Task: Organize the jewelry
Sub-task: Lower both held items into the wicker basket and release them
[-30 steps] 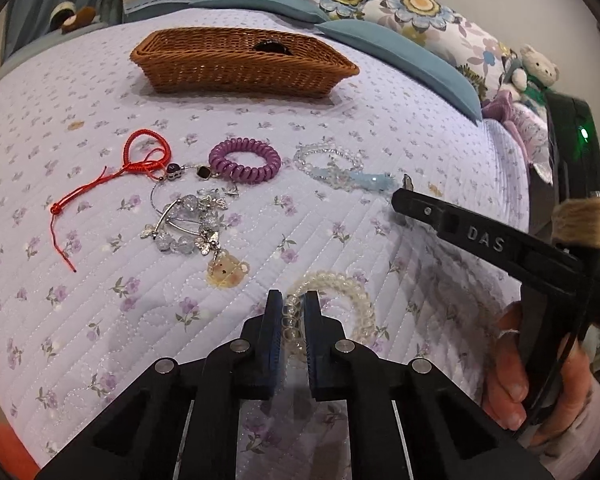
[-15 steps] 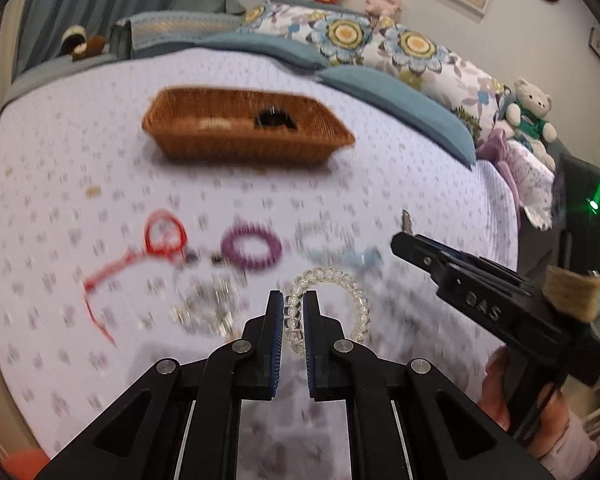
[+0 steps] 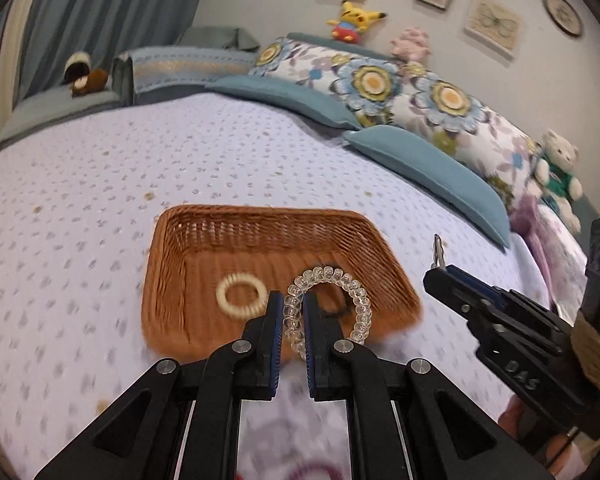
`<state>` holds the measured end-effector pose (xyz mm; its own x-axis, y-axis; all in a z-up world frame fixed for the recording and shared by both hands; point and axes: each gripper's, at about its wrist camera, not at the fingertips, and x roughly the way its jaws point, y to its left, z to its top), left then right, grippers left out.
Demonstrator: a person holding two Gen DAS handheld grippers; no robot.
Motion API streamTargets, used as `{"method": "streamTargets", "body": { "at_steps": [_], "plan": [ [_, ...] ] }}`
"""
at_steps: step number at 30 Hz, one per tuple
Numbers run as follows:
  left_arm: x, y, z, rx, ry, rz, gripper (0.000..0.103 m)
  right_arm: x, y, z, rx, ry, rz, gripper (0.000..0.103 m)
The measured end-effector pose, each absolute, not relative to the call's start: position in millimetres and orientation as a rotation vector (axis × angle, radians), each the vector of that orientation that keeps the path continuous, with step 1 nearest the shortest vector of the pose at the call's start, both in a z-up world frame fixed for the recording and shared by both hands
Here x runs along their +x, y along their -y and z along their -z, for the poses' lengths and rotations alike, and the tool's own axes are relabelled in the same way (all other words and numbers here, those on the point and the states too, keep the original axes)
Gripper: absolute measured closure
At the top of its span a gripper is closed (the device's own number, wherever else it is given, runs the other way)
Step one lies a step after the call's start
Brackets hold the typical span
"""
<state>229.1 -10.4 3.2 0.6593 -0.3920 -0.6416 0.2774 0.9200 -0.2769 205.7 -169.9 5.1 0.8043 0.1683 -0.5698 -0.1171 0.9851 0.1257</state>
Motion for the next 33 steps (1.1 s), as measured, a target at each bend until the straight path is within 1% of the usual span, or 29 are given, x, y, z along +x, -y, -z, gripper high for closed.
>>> {"method": "streamTargets", "body": {
  "at_steps": [5, 9, 12, 16, 17, 18, 19, 20, 21, 26, 33],
  "plan": [
    [290, 14, 30, -0.167, -0.847, 0.331, 0.093, 286, 170, 18, 0.142, -0.741, -0.187, 0.078],
    [314, 20, 57, -0.164, -0.913, 0.308, 0.093, 326, 170, 44, 0.17, -0.818, -0.182, 0.078],
    [320, 21, 72, -0.171, -0.941, 0.302, 0.093, 342, 174, 59, 0.179, -0.867, -0.175, 0.077],
    [320, 19, 77, -0.184, -0.93, 0.3, 0.092, 346, 177, 65, 0.178, -0.879, -0.159, 0.076],
    [320, 18, 76, -0.188, -0.925, 0.298, 0.089, 346, 179, 65, 0.179, -0.879, -0.157, 0.073],
    [319, 17, 74, -0.195, -0.925, 0.301, 0.086, 345, 180, 65, 0.183, -0.88, -0.16, 0.067],
    [318, 16, 73, -0.204, -0.929, 0.309, 0.073, 344, 181, 65, 0.188, -0.88, -0.16, 0.062],
    [317, 16, 71, -0.211, -0.931, 0.313, 0.058, 341, 183, 63, 0.193, -0.873, -0.163, 0.057],
    [314, 14, 67, -0.217, -0.916, 0.315, 0.054, 339, 184, 61, 0.194, -0.867, -0.168, 0.056],
    [285, 6, 37, -0.215, -0.841, 0.323, 0.053, 309, 190, 40, 0.21, -0.827, -0.199, 0.056],
    [209, -22, -11, -0.245, -0.727, 0.366, 0.053, 210, 192, 9, 0.203, -0.711, -0.24, 0.056]
  ]
}}
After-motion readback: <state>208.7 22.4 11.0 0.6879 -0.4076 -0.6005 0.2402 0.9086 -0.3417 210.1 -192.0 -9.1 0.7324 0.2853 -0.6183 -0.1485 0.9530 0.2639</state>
